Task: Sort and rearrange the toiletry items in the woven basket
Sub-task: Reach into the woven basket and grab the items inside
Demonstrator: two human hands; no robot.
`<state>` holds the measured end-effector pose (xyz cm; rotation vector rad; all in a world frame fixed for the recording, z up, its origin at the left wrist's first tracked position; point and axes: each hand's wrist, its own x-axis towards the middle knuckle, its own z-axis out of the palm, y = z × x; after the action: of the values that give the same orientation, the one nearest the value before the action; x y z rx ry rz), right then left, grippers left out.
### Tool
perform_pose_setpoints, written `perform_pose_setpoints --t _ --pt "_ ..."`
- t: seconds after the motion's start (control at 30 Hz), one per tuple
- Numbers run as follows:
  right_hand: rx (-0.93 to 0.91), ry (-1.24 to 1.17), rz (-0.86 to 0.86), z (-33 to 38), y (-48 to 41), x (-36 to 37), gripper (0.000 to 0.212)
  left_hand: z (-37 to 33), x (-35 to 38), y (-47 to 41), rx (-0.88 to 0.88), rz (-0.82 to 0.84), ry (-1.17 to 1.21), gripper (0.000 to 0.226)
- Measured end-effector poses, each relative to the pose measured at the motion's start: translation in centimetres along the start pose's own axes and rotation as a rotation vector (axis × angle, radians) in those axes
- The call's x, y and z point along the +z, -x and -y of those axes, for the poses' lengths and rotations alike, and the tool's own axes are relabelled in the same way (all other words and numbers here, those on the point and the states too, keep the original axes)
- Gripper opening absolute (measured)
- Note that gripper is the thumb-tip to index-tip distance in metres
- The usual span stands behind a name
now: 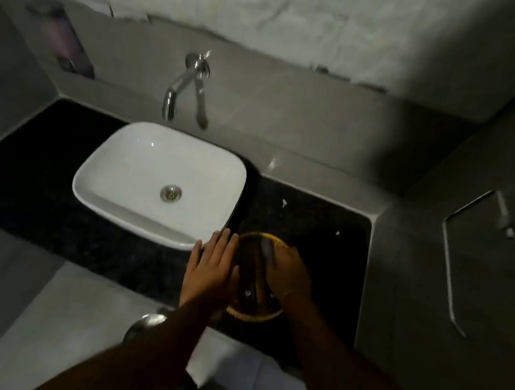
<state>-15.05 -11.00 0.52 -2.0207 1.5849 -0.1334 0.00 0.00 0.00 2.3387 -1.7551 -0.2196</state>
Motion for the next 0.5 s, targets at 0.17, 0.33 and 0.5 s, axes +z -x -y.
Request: perform_pose_setpoints --t 0.17,0.33,0.5 --pt "0.117 -0.077 -0.022 -2.2 0.8 5.1 0.073 1.3 3.8 2.7 -0.024 0.084 0.001 0.066" --pt "0.276 -0.129 0.046 -2.6 0.4 6.8 0.063 1.5 3.9 2.4 0.032 0.06 0.051 0.062" --pt "0.223 -0.263 0.022 -2.4 1.2 5.0 0.054 1.2 1.6 -0.2 -0.061 0.008 0.212 0.063"
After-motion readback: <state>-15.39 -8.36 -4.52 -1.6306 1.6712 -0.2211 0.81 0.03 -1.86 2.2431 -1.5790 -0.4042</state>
